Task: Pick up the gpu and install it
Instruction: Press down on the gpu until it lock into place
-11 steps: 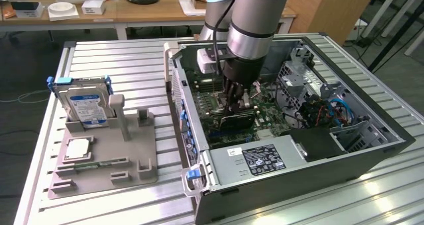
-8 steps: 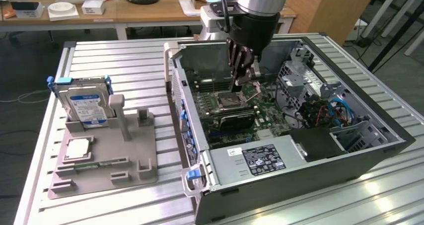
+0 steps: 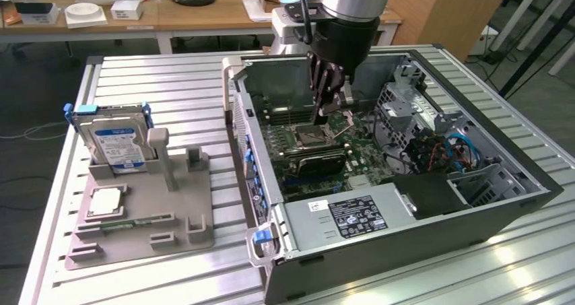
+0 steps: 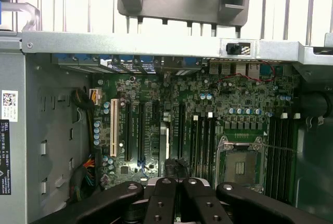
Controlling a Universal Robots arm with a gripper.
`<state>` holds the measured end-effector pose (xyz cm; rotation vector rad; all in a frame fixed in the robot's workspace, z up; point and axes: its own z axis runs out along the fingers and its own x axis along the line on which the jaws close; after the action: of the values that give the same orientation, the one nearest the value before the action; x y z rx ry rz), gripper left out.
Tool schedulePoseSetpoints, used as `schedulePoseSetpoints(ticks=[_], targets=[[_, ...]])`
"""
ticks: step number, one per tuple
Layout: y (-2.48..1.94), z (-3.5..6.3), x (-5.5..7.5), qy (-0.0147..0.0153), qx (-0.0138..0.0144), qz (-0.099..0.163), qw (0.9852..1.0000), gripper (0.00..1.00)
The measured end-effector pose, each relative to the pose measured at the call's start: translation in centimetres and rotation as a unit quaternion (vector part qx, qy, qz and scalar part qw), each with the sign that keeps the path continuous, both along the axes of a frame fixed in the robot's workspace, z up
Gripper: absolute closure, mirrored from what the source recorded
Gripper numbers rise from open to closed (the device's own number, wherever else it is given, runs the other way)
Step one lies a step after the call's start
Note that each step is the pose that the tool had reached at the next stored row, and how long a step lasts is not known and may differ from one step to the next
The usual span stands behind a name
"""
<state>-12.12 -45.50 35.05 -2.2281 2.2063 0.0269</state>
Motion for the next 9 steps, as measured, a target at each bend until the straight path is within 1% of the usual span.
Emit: schedulePoseSetpoints(ticks=[3, 9], targets=[[0.00, -0.06, 0.0, 0.0001, -0.0001, 0.000, 1.0000, 0.89], [0.00, -1.12, 0.1, 0.0001, -0.0005, 0.000, 1.0000, 0.89]])
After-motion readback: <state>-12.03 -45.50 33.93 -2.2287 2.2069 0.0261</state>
